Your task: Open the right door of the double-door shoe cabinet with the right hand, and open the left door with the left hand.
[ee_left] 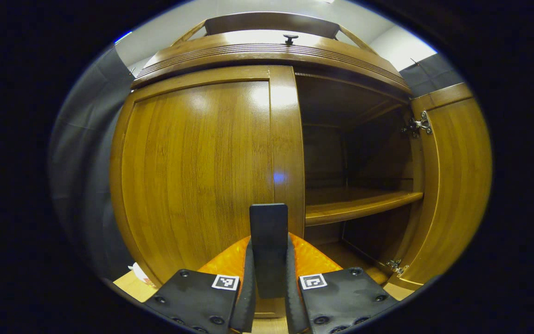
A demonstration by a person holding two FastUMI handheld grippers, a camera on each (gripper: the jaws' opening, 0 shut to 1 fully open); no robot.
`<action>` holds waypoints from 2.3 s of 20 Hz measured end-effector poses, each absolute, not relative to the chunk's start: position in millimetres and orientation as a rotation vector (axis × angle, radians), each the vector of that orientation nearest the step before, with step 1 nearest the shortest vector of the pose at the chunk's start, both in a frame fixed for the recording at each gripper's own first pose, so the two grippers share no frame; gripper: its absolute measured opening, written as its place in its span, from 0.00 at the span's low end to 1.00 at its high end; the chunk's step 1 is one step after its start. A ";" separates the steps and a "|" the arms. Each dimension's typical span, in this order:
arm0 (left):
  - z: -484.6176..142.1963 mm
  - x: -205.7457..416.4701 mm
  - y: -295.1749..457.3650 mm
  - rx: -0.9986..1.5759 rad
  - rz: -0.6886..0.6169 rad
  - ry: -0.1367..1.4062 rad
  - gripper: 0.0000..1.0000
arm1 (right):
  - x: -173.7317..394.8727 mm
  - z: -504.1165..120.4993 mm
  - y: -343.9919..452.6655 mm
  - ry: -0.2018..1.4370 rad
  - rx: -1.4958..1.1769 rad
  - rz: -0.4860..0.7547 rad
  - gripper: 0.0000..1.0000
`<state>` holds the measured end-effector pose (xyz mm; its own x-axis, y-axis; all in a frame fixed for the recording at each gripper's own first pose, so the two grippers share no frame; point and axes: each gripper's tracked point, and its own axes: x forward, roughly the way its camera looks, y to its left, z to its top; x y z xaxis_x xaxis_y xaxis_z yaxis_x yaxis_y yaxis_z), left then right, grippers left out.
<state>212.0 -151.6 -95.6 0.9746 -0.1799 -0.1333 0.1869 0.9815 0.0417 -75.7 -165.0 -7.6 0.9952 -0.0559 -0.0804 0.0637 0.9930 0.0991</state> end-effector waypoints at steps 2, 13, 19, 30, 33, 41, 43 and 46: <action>-93.3 209.7 -151.1 0.044 -0.185 0.148 0.34 | -77.2 -8.7 -161.8 0.075 0.103 -0.052 0.92; -83.2 149.5 -129.2 0.096 -0.183 0.182 0.34 | -83.8 -18.0 -148.3 0.091 0.100 -0.037 0.98; -75.0 105.9 -102.2 0.090 -0.181 0.208 0.37 | -84.8 -20.7 -143.4 0.098 0.093 -0.034 0.91; -50.8 26.7 3.1 0.065 -0.061 0.173 0.30 | -74.8 -12.0 -138.2 0.085 0.050 -0.033 0.92; -53.5 20.0 33.0 0.103 -0.050 0.165 0.24 | -74.8 -10.6 -136.6 0.082 0.084 -0.036 0.98; -47.6 13.5 108.1 0.086 0.011 0.132 0.11 | -77.7 -6.4 -136.1 0.085 0.053 -0.057 0.92; -48.3 13.3 117.9 0.064 -0.029 0.128 0.09 | -78.6 -3.7 -133.9 0.083 0.054 -0.057 0.92; -53.2 17.4 135.5 0.056 -0.100 0.145 0.09 | -78.9 2.0 -132.0 0.077 0.047 -0.059 0.92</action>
